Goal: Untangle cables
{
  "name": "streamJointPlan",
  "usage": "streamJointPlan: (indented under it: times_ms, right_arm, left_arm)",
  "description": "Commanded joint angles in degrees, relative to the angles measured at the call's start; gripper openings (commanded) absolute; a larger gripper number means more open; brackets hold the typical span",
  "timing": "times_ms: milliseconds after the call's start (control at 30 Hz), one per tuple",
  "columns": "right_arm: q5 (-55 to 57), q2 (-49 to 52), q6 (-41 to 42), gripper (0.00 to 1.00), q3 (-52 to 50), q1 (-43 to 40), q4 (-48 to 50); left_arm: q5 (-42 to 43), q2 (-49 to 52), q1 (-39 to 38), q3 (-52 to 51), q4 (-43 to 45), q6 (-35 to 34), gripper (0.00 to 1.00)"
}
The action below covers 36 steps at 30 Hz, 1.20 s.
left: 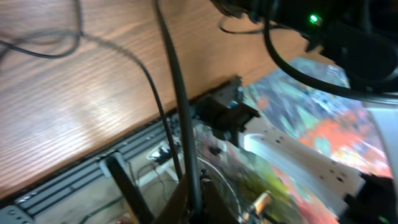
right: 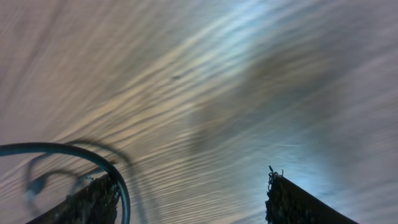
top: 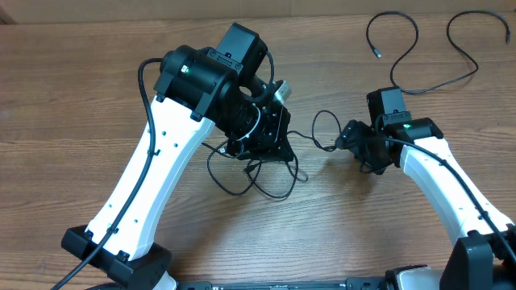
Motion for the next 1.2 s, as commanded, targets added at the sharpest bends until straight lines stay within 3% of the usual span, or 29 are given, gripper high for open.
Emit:
streamJointPlan:
  times_ms: [0,267,633,933,1167]
  right_arm:
    - [9.1,0.2,2.8,0.76,0.0,0.0,-0.8]
    - [6.6,0.2,2.8,0.8,0.0,0.0,-1.3]
    - [1.3,0.2,2.3,0.8,0.0,0.0,-2.2]
    - [0.8,0.2,2.4,0.81,0.0,0.0,-2.7]
    - [-2.6,0.2,2.3,0.88,0.0,0.0,-1.3]
  left_arm:
    - [-8.2,-2.0,-0.3,0.5,-0.2,-3.0,0.04]
    - [-34.8,-1.9,-0.3,0.5,-0.2,-14.4,0.04]
    - [-51.3,-1.9,-0.3,-1.5,-0.2,-19.6,0.04]
    - [-55.1,-1.9,-0.2,-12.7,-0.2,-25.7,0.04]
    - [-49.3,-2.0,-0.2,-10.9,-0.2,-21.0,0.04]
